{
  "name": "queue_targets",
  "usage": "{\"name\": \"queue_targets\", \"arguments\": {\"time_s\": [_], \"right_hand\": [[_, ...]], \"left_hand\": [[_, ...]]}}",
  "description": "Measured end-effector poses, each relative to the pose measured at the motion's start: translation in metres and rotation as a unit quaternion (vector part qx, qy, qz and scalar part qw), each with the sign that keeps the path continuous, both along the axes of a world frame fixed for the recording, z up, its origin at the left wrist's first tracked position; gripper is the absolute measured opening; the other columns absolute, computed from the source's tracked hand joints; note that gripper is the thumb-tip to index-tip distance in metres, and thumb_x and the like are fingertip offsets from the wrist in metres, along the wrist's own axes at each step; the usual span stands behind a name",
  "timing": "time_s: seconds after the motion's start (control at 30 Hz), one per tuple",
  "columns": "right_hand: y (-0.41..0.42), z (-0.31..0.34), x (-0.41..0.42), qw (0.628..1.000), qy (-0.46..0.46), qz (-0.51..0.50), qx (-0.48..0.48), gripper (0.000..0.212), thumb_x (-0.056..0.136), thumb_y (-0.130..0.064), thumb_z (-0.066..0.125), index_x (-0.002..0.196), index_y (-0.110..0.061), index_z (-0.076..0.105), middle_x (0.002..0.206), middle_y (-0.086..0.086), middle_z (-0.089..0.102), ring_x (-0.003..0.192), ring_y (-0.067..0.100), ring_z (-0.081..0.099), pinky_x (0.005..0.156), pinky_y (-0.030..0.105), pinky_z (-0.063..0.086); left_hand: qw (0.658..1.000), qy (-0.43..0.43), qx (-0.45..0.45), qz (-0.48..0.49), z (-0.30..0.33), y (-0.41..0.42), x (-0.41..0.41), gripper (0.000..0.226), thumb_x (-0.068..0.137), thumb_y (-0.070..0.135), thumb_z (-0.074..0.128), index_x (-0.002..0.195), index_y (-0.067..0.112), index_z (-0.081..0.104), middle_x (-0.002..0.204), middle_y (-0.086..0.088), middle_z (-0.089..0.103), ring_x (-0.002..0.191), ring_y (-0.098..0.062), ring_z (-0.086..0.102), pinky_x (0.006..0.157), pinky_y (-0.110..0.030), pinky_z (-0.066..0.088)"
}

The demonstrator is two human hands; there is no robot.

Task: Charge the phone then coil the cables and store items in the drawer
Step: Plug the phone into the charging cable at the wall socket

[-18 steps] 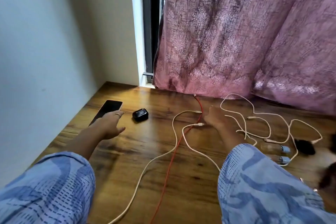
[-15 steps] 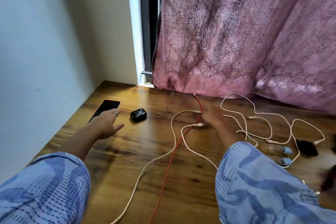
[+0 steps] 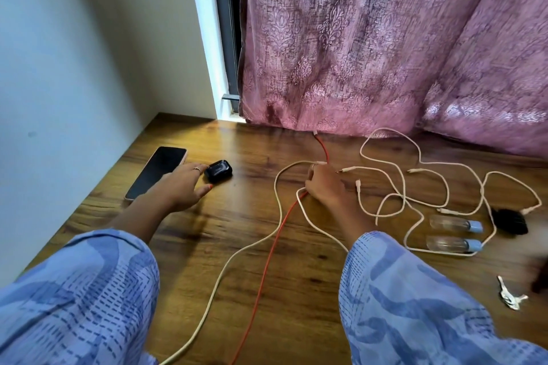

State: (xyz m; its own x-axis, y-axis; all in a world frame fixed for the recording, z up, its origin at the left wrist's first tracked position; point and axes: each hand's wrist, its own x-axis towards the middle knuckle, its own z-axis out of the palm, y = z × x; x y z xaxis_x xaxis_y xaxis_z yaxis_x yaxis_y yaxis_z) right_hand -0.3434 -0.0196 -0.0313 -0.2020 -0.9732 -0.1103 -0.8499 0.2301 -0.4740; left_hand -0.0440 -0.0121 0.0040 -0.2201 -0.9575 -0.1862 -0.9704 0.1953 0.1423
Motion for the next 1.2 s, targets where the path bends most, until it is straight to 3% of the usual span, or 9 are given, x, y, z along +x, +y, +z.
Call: {"name": "queue_targets", "arguments": {"time_s": [0.2, 0.37, 0.53, 0.67, 0.9, 1.03, 1.2], "right_hand": [[0.017, -0.002, -0.031, 0.998, -0.011, -0.061, -0.030, 0.023, 0.077, -0.006, 0.054, 0.097, 0.000, 0.064, 0.103, 0.021, 0.066, 0.101, 0.037, 0.061, 0.081, 0.037, 0.048], [0.013, 0.008, -0.061, 0.993, -0.012, -0.121, 0.008, 0.032, 0.078, -0.012, 0.053, 0.106, 0.000, 0.064, 0.115, 0.020, 0.065, 0.111, 0.037, 0.058, 0.090, 0.037, 0.047], [-0.007, 0.015, -0.050, 0.996, 0.037, -0.077, 0.012, 0.029, 0.082, -0.017, 0.046, 0.104, -0.013, 0.066, 0.115, 0.014, 0.065, 0.107, 0.035, 0.060, 0.090, 0.040, 0.049], [-0.033, 0.017, -0.037, 0.996, 0.018, -0.078, -0.030, 0.027, 0.085, -0.011, 0.047, 0.106, -0.003, 0.062, 0.115, 0.019, 0.062, 0.107, 0.038, 0.058, 0.087, 0.037, 0.047], [-0.089, 0.009, -0.028, 0.998, -0.003, -0.058, -0.015, 0.030, 0.090, -0.006, 0.043, 0.114, 0.004, 0.057, 0.123, 0.024, 0.058, 0.114, 0.038, 0.055, 0.094, 0.039, 0.044], [-0.103, -0.005, -0.023, 0.995, 0.037, -0.084, -0.033, 0.030, 0.090, -0.006, 0.044, 0.117, -0.002, 0.056, 0.123, 0.020, 0.058, 0.115, 0.037, 0.055, 0.092, 0.040, 0.046], [-0.114, -0.014, -0.030, 0.994, 0.028, -0.101, -0.030, 0.029, 0.088, -0.005, 0.045, 0.115, -0.005, 0.055, 0.121, 0.018, 0.058, 0.114, 0.038, 0.053, 0.092, 0.042, 0.045]], "left_hand": [[1.000, 0.000, -0.001, -0.016, 0.005, -0.004, -0.011, 0.060, 0.096, 0.037, 0.047, 0.147, 0.015, 0.026, 0.153, -0.003, 0.031, 0.142, -0.023, 0.022, 0.111, -0.044, 0.028], [1.000, -0.006, 0.002, -0.018, 0.013, -0.007, -0.021, 0.059, 0.096, 0.037, 0.046, 0.148, 0.016, 0.025, 0.153, -0.002, 0.029, 0.143, -0.026, 0.018, 0.109, -0.044, 0.030], [1.000, -0.008, -0.006, -0.018, 0.015, -0.016, -0.022, 0.059, 0.096, 0.039, 0.045, 0.148, 0.018, 0.026, 0.154, -0.001, 0.027, 0.142, -0.024, 0.021, 0.109, -0.044, 0.029], [1.000, 0.004, -0.016, -0.016, 0.010, -0.032, -0.020, 0.060, 0.095, 0.042, 0.045, 0.147, 0.020, 0.027, 0.154, 0.002, 0.028, 0.140, -0.020, 0.026, 0.109, -0.043, 0.032], [0.996, -0.045, -0.068, -0.031, -0.002, -0.056, -0.007, 0.057, 0.096, 0.043, 0.042, 0.147, 0.025, 0.026, 0.154, 0.004, 0.029, 0.140, -0.015, 0.029, 0.109, -0.036, 0.031], [0.994, -0.077, -0.080, 0.008, -0.012, -0.066, 0.020, 0.057, 0.095, 0.043, 0.042, 0.147, 0.023, 0.028, 0.153, 0.004, 0.031, 0.138, -0.014, 0.032, 0.109, -0.036, 0.032], [0.990, -0.085, -0.021, 0.115, -0.035, -0.071, 0.046, 0.066, 0.093, 0.047, 0.043, 0.149, 0.022, 0.018, 0.155, -0.004, 0.022, 0.139, -0.026, 0.026, 0.108, -0.051, 0.032]]}}
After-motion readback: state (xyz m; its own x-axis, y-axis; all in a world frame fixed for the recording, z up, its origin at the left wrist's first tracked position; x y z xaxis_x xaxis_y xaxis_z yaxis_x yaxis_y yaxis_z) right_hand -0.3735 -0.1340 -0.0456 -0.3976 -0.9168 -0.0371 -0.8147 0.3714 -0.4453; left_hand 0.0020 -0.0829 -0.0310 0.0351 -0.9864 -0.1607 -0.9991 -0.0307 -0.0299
